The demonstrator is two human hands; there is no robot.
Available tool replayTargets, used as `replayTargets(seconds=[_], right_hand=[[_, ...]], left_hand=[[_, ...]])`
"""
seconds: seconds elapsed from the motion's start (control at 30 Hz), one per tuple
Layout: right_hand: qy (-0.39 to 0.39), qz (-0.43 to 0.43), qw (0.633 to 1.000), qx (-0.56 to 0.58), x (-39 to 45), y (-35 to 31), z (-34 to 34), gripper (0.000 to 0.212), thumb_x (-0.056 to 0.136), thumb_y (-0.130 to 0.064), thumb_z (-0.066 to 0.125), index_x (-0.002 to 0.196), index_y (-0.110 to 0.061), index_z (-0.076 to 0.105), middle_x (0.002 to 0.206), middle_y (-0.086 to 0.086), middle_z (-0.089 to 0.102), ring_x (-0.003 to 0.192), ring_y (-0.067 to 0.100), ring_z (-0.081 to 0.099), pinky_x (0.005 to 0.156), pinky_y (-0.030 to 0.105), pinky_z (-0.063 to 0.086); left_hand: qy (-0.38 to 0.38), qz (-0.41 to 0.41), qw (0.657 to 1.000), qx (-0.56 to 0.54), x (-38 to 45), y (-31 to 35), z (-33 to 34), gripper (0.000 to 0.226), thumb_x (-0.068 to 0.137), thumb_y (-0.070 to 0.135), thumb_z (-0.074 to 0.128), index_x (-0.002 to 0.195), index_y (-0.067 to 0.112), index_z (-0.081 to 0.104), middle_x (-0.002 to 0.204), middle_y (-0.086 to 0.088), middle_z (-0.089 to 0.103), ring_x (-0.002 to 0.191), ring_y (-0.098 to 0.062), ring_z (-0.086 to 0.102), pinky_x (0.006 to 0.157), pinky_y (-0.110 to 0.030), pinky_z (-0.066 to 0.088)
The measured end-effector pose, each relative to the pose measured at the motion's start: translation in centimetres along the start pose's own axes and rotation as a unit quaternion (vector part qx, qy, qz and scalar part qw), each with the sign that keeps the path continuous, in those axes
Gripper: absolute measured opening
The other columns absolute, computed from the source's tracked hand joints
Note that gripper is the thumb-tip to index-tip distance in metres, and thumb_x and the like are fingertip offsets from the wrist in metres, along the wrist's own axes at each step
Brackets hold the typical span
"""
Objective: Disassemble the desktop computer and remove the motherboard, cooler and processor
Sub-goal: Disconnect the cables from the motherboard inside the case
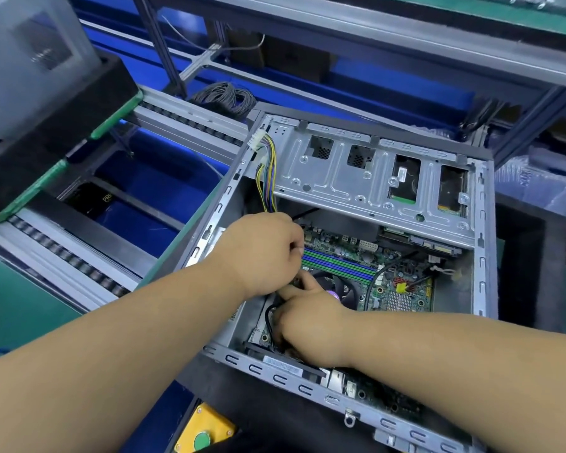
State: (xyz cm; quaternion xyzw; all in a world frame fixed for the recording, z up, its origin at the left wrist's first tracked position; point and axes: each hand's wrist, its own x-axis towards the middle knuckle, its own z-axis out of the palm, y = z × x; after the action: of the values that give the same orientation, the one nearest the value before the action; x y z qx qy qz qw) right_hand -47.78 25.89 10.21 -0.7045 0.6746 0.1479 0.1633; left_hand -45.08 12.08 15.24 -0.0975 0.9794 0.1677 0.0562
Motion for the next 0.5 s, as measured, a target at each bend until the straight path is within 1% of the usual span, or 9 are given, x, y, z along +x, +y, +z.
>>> replayTargets(seconds=[0.07, 0.13, 0.23, 0.3, 0.37, 0.43, 0.5], right_hand=[[0.007, 0.000, 1.000, 0.014, 0.1, -0.1, 0.2, 0.017, 0.082, -0.017, 0.056, 0.093, -0.019, 0.069, 0.091, -0.004, 0.065, 0.121, 0.023, 0.034, 0.114, 0.057, 0.009], [0.026, -0.009, 0.999, 0.028, 0.1, -0.1, 0.5, 0.016, 0.080, -0.020, 0.058, 0.090, -0.021, 0.070, 0.088, -0.005, 0.065, 0.118, 0.020, 0.035, 0.113, 0.054, 0.013], [0.044, -0.017, 0.997, 0.055, 0.2, 0.3, 1.0, 0.019, 0.083, -0.025, 0.057, 0.095, -0.023, 0.071, 0.098, -0.007, 0.067, 0.115, 0.016, 0.040, 0.111, 0.050, 0.017], [0.050, -0.027, 0.996, 0.064, 0.2, 0.5, 1.2, 0.016, 0.079, -0.025, 0.058, 0.088, -0.023, 0.071, 0.089, -0.008, 0.067, 0.109, 0.013, 0.039, 0.109, 0.050, 0.019], [0.062, -0.027, 0.996, 0.053, 0.3, 0.4, 1.4, 0.013, 0.076, -0.023, 0.058, 0.081, -0.021, 0.070, 0.080, -0.009, 0.065, 0.109, 0.015, 0.039, 0.107, 0.049, 0.017], [0.070, -0.010, 0.997, 0.040, 0.3, 0.2, 1.6, 0.011, 0.075, -0.022, 0.058, 0.079, -0.020, 0.068, 0.077, -0.008, 0.064, 0.111, 0.018, 0.039, 0.106, 0.049, 0.017], [0.065, -0.010, 0.997, 0.029, 0.3, 0.1, 1.6, 0.013, 0.074, -0.022, 0.058, 0.080, -0.021, 0.068, 0.077, -0.008, 0.064, 0.109, 0.017, 0.039, 0.105, 0.048, 0.020]], left_hand=[[-0.001, 0.001, 1.000, 0.001, 0.0, 0.1, 0.0, 0.016, 0.089, 0.032, 0.052, 0.091, 0.031, 0.067, 0.093, 0.010, 0.058, 0.088, -0.015, 0.056, 0.075, -0.031, 0.047], [-0.002, -0.001, 1.000, 0.005, 0.0, 0.1, 0.0, 0.016, 0.089, 0.032, 0.052, 0.092, 0.030, 0.067, 0.094, 0.009, 0.058, 0.088, -0.015, 0.056, 0.075, -0.032, 0.047], [0.002, -0.004, 1.000, 0.010, 0.0, 0.0, 0.1, 0.016, 0.089, 0.034, 0.052, 0.092, 0.030, 0.067, 0.093, 0.010, 0.057, 0.088, -0.015, 0.056, 0.072, -0.030, 0.046], [0.004, -0.004, 1.000, 0.007, 0.0, 0.0, 0.1, 0.016, 0.089, 0.033, 0.052, 0.091, 0.030, 0.067, 0.093, 0.010, 0.057, 0.087, -0.014, 0.056, 0.070, -0.028, 0.043], [0.005, 0.000, 1.000, 0.007, 0.0, 0.0, 0.1, 0.016, 0.089, 0.033, 0.052, 0.091, 0.030, 0.067, 0.093, 0.010, 0.057, 0.087, -0.014, 0.056, 0.070, -0.028, 0.043], [0.005, 0.001, 1.000, 0.008, 0.0, 0.0, 0.0, 0.016, 0.089, 0.032, 0.052, 0.090, 0.030, 0.067, 0.093, 0.010, 0.057, 0.087, -0.014, 0.056, 0.070, -0.029, 0.044], [0.005, 0.001, 1.000, 0.007, 0.0, 0.0, 0.0, 0.016, 0.090, 0.032, 0.051, 0.090, 0.030, 0.067, 0.093, 0.009, 0.057, 0.087, -0.014, 0.056, 0.070, -0.029, 0.044]])
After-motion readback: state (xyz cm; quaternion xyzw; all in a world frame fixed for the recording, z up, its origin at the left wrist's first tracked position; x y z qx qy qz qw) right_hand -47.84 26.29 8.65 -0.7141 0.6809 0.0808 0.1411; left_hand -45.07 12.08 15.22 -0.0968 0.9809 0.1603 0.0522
